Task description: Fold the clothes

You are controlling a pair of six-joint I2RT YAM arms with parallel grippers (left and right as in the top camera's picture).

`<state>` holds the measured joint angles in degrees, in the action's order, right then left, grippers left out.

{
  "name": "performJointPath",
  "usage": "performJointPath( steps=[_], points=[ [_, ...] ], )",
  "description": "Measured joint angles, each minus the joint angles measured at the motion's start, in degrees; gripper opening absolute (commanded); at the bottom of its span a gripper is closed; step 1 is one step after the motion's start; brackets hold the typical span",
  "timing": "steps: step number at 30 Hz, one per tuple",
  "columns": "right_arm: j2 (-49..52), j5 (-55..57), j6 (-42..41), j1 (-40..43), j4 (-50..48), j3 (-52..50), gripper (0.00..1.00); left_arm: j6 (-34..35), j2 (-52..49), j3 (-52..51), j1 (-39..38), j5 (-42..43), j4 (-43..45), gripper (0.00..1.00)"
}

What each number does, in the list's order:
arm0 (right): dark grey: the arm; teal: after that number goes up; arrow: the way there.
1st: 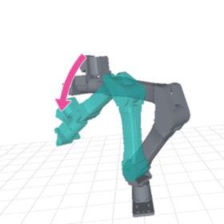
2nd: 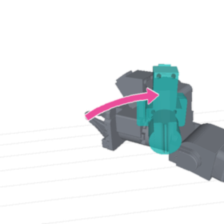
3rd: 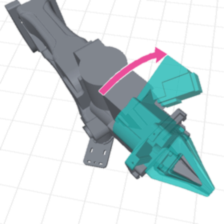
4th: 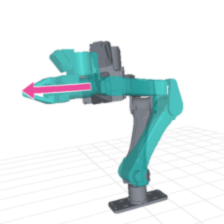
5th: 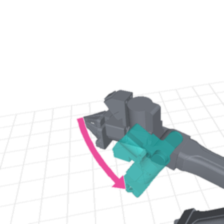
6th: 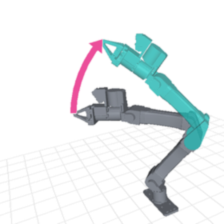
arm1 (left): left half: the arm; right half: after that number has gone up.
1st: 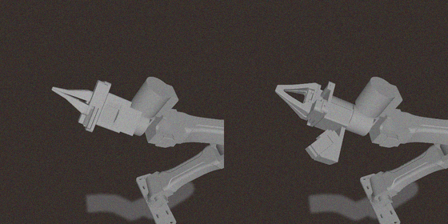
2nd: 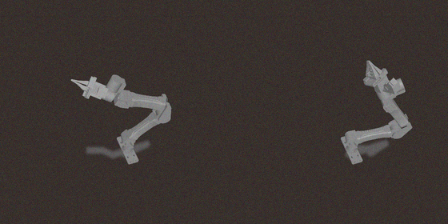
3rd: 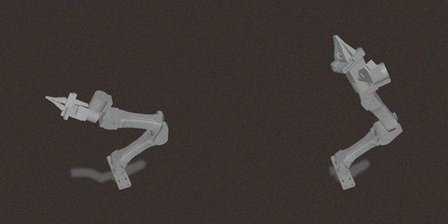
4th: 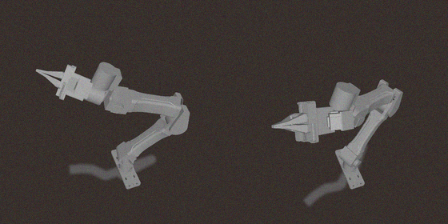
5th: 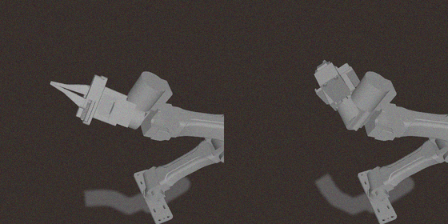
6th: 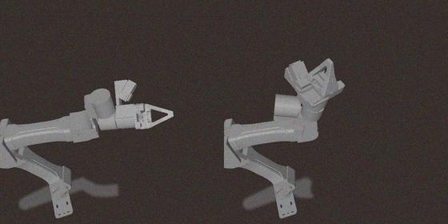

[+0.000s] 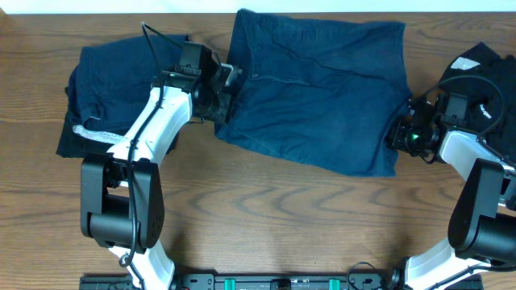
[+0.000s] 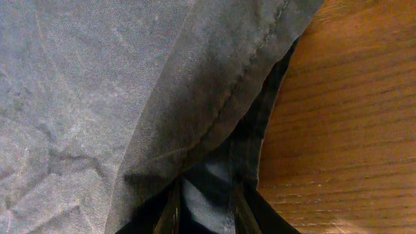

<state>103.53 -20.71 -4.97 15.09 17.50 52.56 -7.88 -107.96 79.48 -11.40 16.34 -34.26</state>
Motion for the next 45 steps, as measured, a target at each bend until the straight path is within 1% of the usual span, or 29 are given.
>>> performJointPath(
  steps=[7,10,17,21,29,32,33,35,41,45],
  points=[
    [0.0,0.0,0.0,0.0,0.0,0.0,0.28,2.0,-0.7,0.0,0.0,0.0,11.1,0.53],
    [0.0,0.0,0.0,0.0,0.0,0.0,0.28,2.1,-2.6,0.0,0.1,-0.6,12.9,0.53],
    [0.0,-0.1,0.0,0.0,0.0,0.0,0.3,2.6,-9.0,0.0,1.6,-2.1,13.4,0.52],
    [0.0,0.0,0.0,0.0,-0.1,0.0,0.31,4.2,-9.4,0.0,2.6,-2.4,13.6,0.52],
    [-0.1,0.0,0.0,0.0,-0.1,0.0,0.31,5.8,-9.4,0.0,4.2,-2.1,13.7,0.52],
    [-0.1,0.0,0.0,0.0,-0.2,0.0,0.31,6.6,-8.7,0.0,5.5,0.8,13.6,0.53],
    [-0.1,0.0,0.0,0.0,-0.2,0.0,0.31,6.7,-8.1,0.0,6.0,2.5,13.4,0.56],
    [-0.1,0.0,0.0,0.0,-0.2,0.0,0.31,6.8,-6.7,0.0,6.8,5.6,13.0,0.57],
    [-0.1,0.5,0.0,0.0,-0.7,0.0,0.32,5.3,-3.8,0.2,7.3,18.2,11.0,0.57],
    [-0.1,0.9,0.0,0.0,-0.8,0.0,0.32,4.3,-3.8,0.2,6.3,21.5,10.5,0.57]
  ],
)
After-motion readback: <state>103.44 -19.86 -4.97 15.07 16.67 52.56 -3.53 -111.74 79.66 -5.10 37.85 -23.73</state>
